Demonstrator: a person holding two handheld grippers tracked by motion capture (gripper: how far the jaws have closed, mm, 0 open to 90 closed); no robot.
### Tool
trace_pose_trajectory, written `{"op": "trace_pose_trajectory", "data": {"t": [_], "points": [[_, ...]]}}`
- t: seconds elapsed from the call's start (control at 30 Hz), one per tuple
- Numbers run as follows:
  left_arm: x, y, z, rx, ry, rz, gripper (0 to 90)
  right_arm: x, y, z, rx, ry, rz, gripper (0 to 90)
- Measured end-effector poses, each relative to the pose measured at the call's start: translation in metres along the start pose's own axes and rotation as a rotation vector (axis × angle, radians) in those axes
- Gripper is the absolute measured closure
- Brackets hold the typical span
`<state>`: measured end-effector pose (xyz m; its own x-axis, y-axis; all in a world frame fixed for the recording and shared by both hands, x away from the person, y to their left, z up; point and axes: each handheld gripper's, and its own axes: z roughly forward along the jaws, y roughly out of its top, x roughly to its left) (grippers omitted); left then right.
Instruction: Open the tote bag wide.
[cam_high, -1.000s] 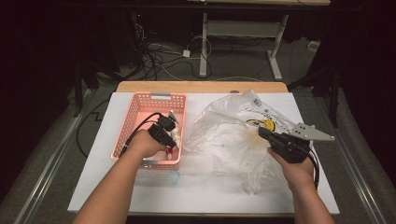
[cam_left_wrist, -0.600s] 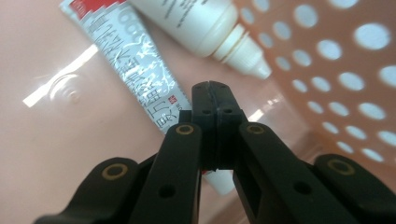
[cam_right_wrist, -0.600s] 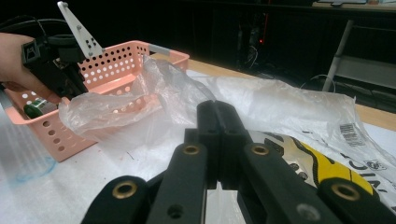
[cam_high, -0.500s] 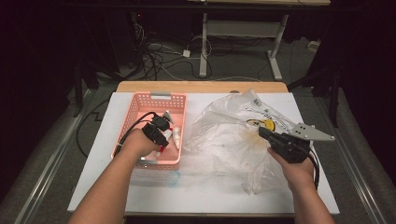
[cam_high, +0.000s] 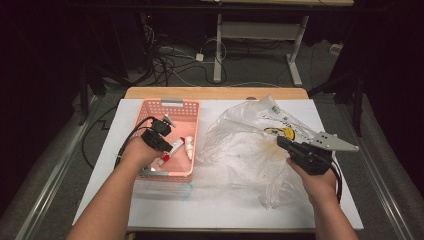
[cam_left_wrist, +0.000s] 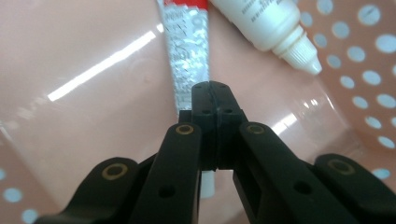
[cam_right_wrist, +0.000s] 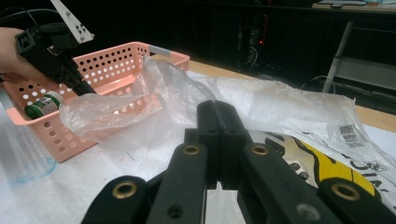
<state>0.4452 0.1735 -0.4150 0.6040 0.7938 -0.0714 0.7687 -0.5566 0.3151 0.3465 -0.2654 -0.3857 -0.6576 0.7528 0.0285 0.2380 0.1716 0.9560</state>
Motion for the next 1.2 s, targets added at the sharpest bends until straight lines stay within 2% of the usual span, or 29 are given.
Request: {"op": "trace_pose_trajectory", "data": {"t": [0.1,0.2,0.33,0.47,0.6,0.67,0.8,0.9,1.03,1.2], "points": [[0.001,0.001,0.001,-0.008,-0.014,-0.020,73.4,0.000,0.000,0.000,0.000,0.001,-0.001,90.0],[0.001,0.003,0.007,0.007,0.008,-0.018,56.0,0.000,0.000,0.001,0.004,0.000,-0.004,90.0],[-0.001,0.006,0.015,0.039,0.021,-0.018,40.9,0.000,-0.001,0.001,0.005,0.000,-0.003,90.0],[-0.002,0.008,0.021,0.068,0.030,-0.016,39.1,0.000,0.000,0.001,0.001,0.001,-0.001,90.0],[0.000,0.007,0.027,0.104,0.015,-0.022,38.6,0.000,0.000,0.000,0.003,0.000,-0.002,90.0],[0.002,0.007,0.028,0.127,-0.008,-0.029,40.9,0.000,0.000,0.000,0.003,0.000,-0.001,90.0],[0.003,0.007,0.031,0.149,-0.008,-0.023,41.5,0.000,-0.001,0.001,0.003,0.004,-0.004,90.0],[0.004,0.006,0.031,0.150,-0.006,-0.024,43.3,-0.001,-0.001,0.001,0.005,0.004,-0.003,90.0],[0.003,0.006,0.031,0.153,0.022,-0.013,47.8,0.000,-0.002,0.001,0.007,0.004,0.000,90.0],[0.001,0.006,0.031,0.158,0.023,-0.005,55.5,0.001,-0.002,0.002,0.009,0.003,0.000,90.0]]}}
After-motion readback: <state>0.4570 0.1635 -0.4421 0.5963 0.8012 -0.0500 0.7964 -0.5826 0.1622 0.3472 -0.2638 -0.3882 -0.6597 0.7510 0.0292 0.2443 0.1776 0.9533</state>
